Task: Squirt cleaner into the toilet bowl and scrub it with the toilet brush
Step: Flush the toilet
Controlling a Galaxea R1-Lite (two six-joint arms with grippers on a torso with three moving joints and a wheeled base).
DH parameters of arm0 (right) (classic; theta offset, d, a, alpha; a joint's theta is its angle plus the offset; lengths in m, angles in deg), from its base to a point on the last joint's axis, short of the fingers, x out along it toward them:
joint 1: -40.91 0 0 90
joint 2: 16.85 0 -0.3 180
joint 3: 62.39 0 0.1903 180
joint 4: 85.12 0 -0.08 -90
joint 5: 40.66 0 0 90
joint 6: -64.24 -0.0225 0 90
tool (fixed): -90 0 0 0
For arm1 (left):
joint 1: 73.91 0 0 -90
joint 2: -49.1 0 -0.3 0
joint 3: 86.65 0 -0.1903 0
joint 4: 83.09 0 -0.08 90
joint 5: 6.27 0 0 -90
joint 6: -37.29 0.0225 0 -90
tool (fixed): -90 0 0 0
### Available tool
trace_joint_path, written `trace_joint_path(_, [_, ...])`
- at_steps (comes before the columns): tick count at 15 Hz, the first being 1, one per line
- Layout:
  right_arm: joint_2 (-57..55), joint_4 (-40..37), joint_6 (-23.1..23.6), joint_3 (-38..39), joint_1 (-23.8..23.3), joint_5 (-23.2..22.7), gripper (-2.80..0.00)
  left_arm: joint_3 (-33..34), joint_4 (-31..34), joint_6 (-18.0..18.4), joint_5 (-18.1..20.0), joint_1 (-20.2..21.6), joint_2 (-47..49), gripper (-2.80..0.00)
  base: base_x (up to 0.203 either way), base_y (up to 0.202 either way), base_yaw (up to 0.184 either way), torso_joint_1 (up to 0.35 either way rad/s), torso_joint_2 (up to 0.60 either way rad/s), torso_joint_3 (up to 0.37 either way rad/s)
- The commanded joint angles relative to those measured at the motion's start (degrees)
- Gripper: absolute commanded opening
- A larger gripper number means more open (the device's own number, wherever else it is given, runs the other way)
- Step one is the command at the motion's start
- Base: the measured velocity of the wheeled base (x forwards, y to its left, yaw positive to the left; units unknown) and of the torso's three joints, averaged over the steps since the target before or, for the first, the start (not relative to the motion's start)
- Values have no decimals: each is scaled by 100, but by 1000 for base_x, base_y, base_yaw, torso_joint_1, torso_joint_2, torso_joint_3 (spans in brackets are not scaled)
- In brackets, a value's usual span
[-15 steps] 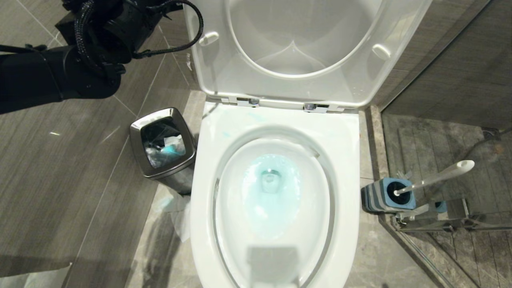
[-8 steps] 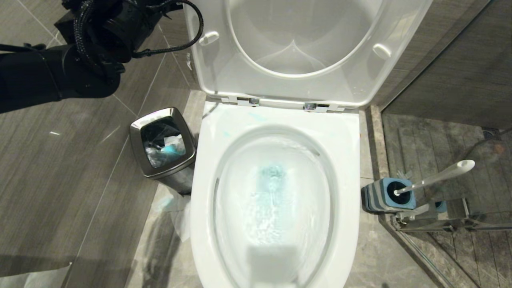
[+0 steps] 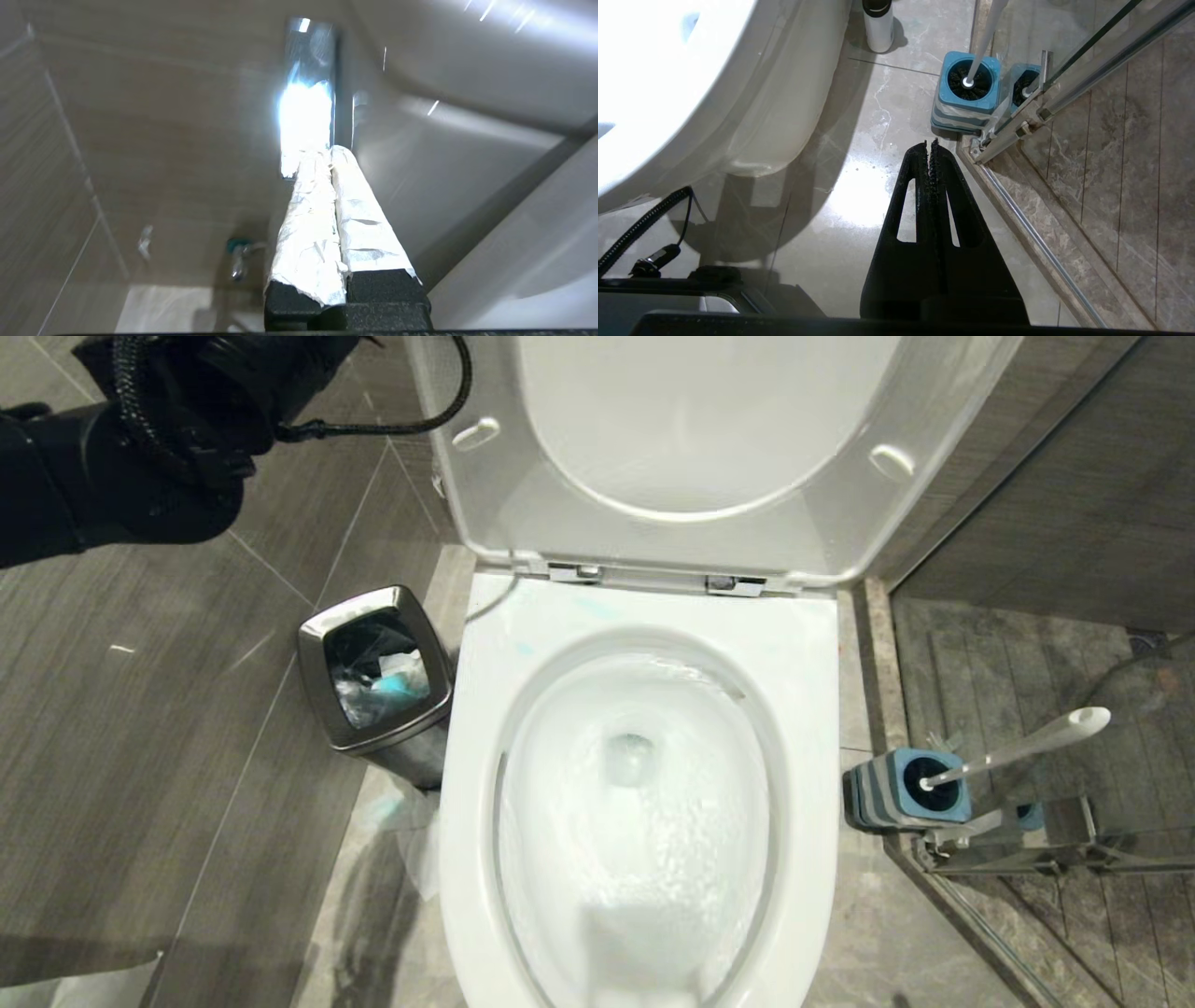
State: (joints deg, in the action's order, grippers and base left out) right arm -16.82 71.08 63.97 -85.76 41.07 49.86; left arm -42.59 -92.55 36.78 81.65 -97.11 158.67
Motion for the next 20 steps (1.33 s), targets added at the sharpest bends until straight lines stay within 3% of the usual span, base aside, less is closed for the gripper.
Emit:
trace_joint_path(1, [-2, 2, 0, 8, 2, 0, -280, -6, -82, 38, -21, 14, -352, -280, 0, 0, 0, 0, 0, 0])
trace_joint_path(16, [-2, 6, 0, 7, 2, 0, -280, 36, 3, 187, -8, 156, -1604, -280, 0, 0, 0, 0, 0, 0])
trace_joint_path(18, [-2, 0, 0, 0, 2, 0, -280, 77, 400, 143, 23, 224, -1965, -280, 0, 0, 0, 0, 0, 0])
trace_joint_path(20, [-2, 0, 0, 4, 2, 0, -280, 108, 1231, 33, 52, 292, -2384, -280, 0, 0, 0, 0, 0, 0])
